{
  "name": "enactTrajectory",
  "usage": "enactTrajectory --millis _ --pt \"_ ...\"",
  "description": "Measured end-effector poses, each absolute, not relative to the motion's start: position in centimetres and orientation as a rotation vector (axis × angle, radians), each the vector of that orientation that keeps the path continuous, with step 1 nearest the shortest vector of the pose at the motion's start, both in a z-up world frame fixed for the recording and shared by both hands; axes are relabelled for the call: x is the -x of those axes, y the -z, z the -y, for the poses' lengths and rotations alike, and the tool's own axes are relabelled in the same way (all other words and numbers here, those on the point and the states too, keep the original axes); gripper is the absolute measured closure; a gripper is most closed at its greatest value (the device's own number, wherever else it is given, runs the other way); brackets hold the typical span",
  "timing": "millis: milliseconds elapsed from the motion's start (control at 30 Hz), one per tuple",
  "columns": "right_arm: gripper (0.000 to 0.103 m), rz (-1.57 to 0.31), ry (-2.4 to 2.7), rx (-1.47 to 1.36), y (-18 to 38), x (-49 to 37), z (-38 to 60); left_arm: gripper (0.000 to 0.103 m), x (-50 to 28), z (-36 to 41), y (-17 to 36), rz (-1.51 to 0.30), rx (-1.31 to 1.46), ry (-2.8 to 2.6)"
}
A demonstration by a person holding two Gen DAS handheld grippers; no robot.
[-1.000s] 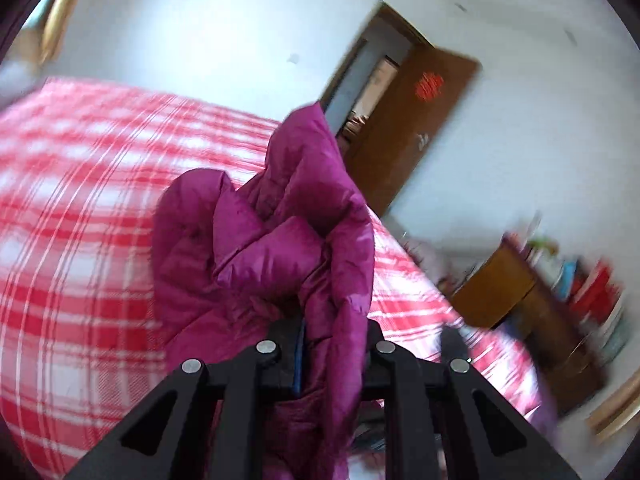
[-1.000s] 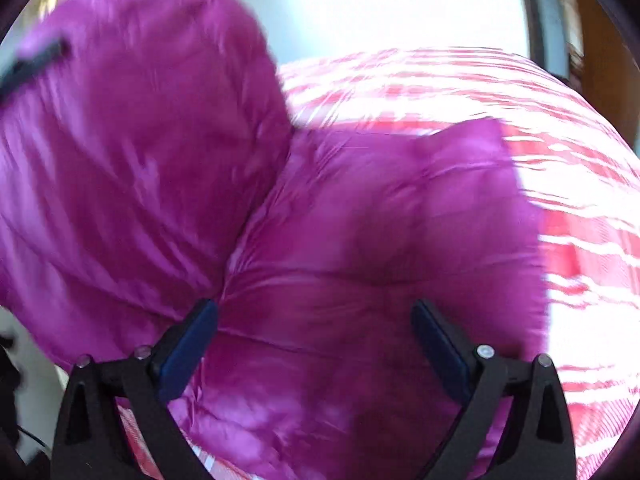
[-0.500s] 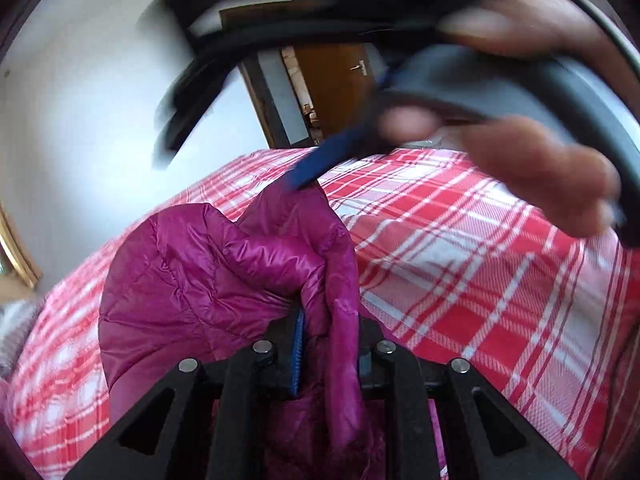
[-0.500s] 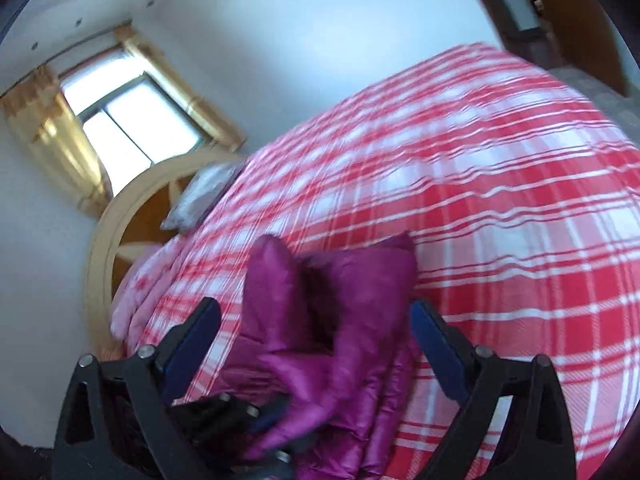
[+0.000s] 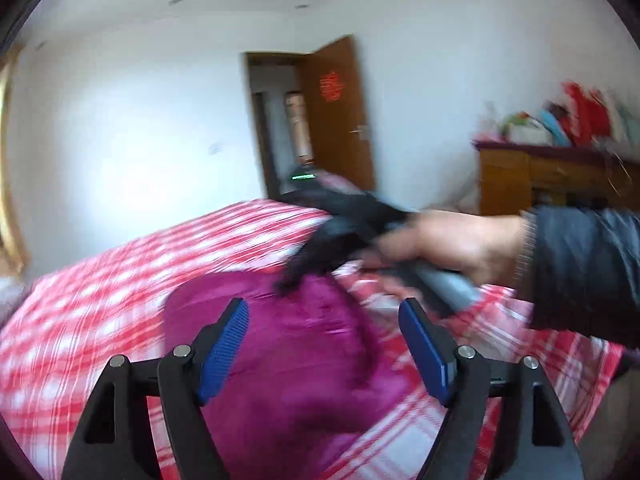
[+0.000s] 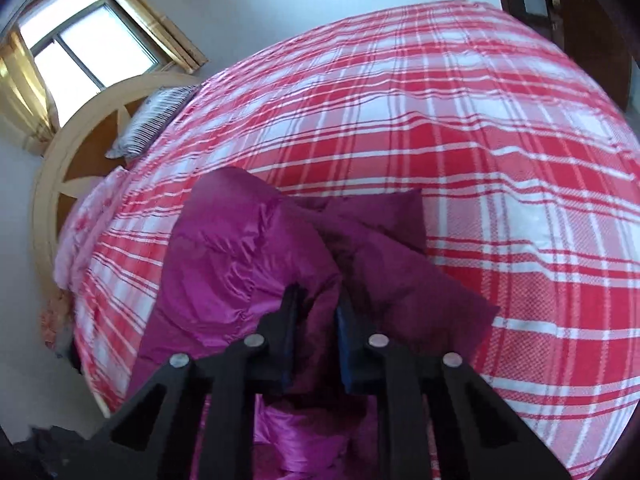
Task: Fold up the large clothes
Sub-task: 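Lay the lifted jacket part down with the left gripper while the right gripper presses it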
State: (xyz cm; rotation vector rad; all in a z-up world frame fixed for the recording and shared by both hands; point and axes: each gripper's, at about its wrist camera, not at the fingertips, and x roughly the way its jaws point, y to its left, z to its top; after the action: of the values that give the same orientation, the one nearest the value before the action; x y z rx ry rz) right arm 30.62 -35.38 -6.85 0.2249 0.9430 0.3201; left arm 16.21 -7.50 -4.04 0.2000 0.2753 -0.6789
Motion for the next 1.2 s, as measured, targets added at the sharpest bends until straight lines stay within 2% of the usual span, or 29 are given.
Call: enactTrajectory --millis 133,233,300,367,467,600,833,1000,1200 --pt "0.081 -0.923 -0.284 -0.168 6.9 -30.3 35.1 0.025 -22.4 3.6 5.8 -0.401 -0.088 0.486" --pt "0.079 -0.895 -0.225 -0.174 6.8 -29.3 35.5 0.025 -25.2 3.5 8.5 -0.52 -0.051 0.501" --pt "0.071 -0.869 -0.177 -0.2 6.2 -28.8 35.9 0.025 -24.6 5.8 10.5 -0.536 -0.103 0.519" --pt "0.068 -0.812 -0.129 -0.265 4.6 -27.8 36.2 0.025 -23.4 8.0 11.5 -0.483 -0.177 0.454" --pt "0.051 -0.706 -0.088 -0.396 2.6 -26.5 36.0 0.023 -23.1 10.3 12.9 -0.441 -0.219 0.367" --pt "0.045 -0.626 -0.107 -0.604 2.8 -26.6 35.0 0.023 -23.6 10.5 12.2 -0.487 -0.186 0.377" --pt "0.045 -0.55 -0.03 -0.692 5.5 -27.9 34.0 0.022 -24.2 6.3 10.7 -0.48 -0.163 0.41" --pt "0.044 -0.538 0.025 -0.636 6.6 -28.1 34.7 0.022 -27.5 3.4 9.0 -0.457 -0.138 0.304" --pt "0.044 -0.57 0.141 -0.563 9.2 -28.9 35.3 0.021 -34.2 7.1 6.8 -0.527 -0.112 0.277"
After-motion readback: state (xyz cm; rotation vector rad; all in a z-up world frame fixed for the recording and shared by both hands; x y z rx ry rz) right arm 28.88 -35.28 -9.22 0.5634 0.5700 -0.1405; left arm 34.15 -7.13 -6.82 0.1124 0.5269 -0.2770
